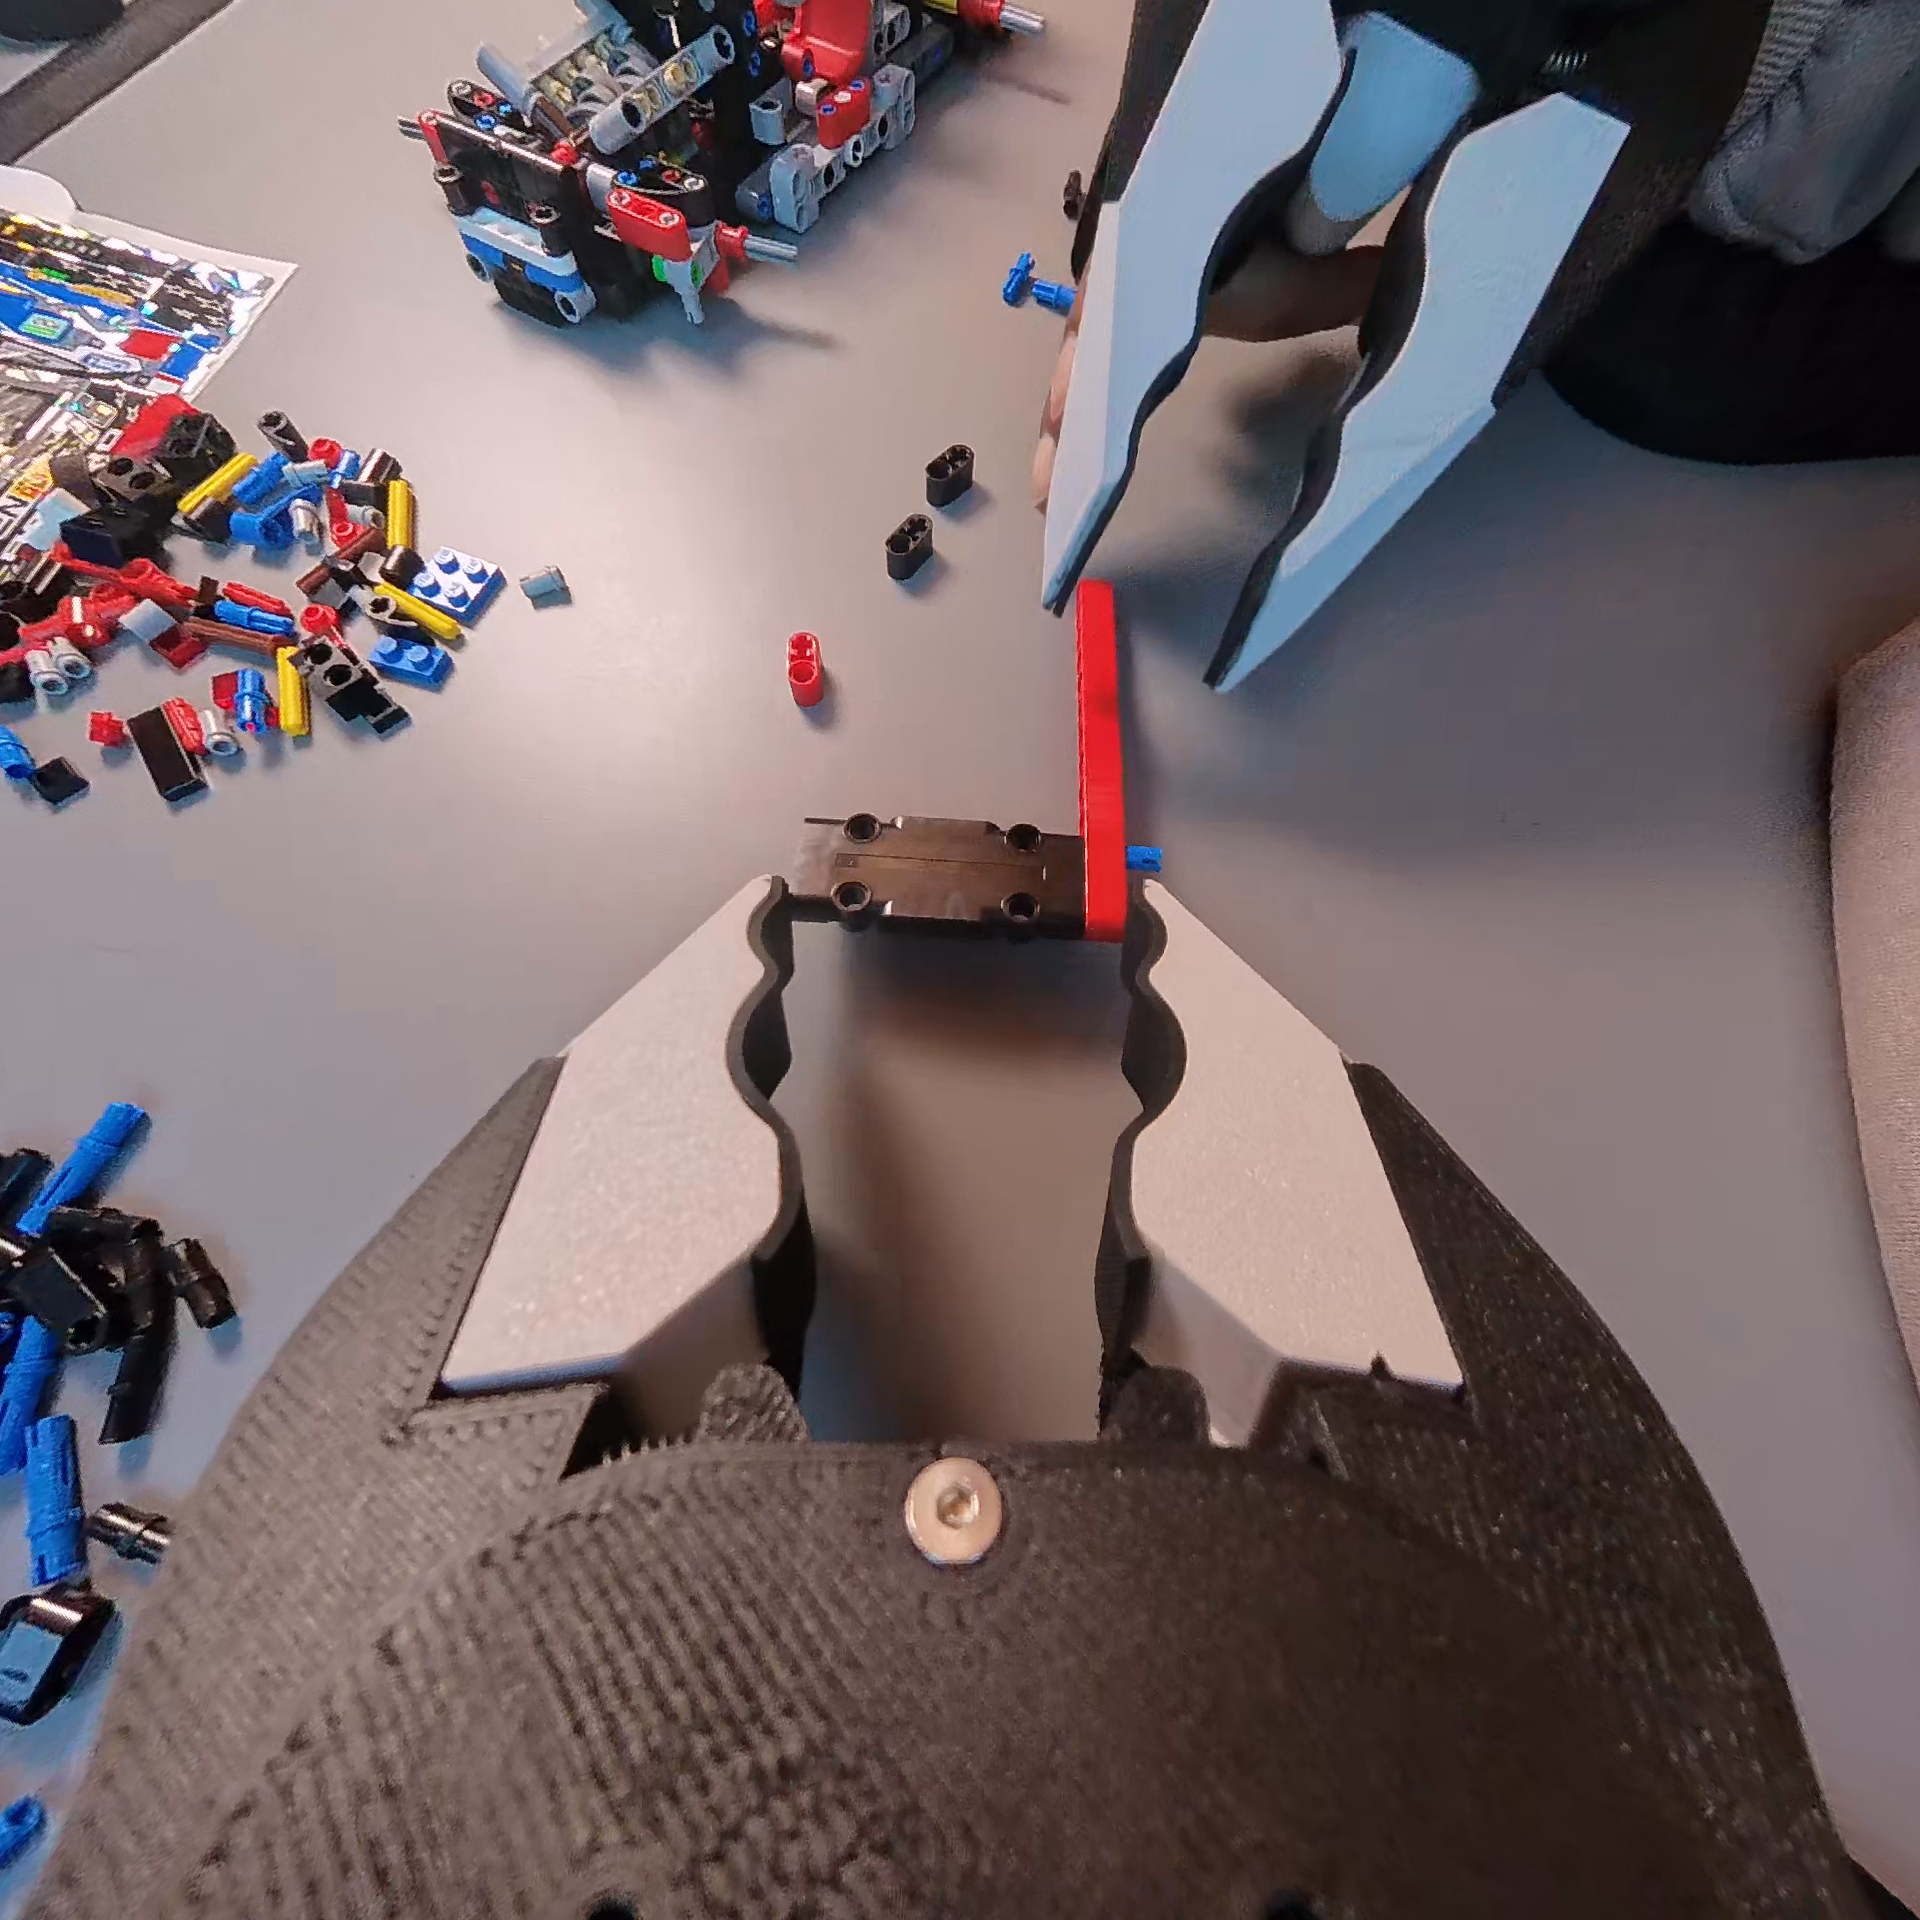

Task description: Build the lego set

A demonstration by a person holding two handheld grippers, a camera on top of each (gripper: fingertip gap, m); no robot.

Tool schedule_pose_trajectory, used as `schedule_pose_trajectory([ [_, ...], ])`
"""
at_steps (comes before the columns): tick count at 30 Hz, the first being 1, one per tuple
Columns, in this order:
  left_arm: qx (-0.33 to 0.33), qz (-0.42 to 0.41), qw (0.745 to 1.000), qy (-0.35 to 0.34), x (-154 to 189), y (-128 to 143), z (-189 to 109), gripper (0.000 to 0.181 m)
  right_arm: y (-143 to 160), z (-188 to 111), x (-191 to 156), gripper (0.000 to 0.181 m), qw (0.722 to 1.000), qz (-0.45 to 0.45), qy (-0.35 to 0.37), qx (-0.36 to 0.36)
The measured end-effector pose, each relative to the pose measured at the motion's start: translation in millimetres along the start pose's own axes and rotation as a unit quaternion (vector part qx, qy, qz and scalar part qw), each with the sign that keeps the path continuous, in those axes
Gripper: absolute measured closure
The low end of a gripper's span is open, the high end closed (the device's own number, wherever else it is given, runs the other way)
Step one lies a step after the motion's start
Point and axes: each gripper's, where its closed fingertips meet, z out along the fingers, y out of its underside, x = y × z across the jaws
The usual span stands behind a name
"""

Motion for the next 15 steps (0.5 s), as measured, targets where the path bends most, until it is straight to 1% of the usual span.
schedule_pose_trajectory([
  [2,0.003,-0.004,1.0,0.002,1,-2,0,0.119,-3,7,-3,0.146,1.0,-0.02,0.006,-0.011],
  [6,0.02,-0.028,0.999,0.013,4,-9,-1,0.119,-2,21,-10,0.146,0.995,-0.083,0.018,-0.054],
  [10,0.034,-0.051,0.998,0.026,5,-12,-4,0.119,-3,27,-12,0.156,0.992,-0.102,0.027,-0.063],
  [13,0.043,-0.06,0.997,0.035,7,-15,-5,0.119,-5,25,-7,0.174,0.99,-0.115,0.048,-0.059],
  [15,0.053,-0.065,0.996,0.035,7,-19,-7,0.119,-6,24,-5,0.174,0.992,-0.108,0.049,-0.049],
])
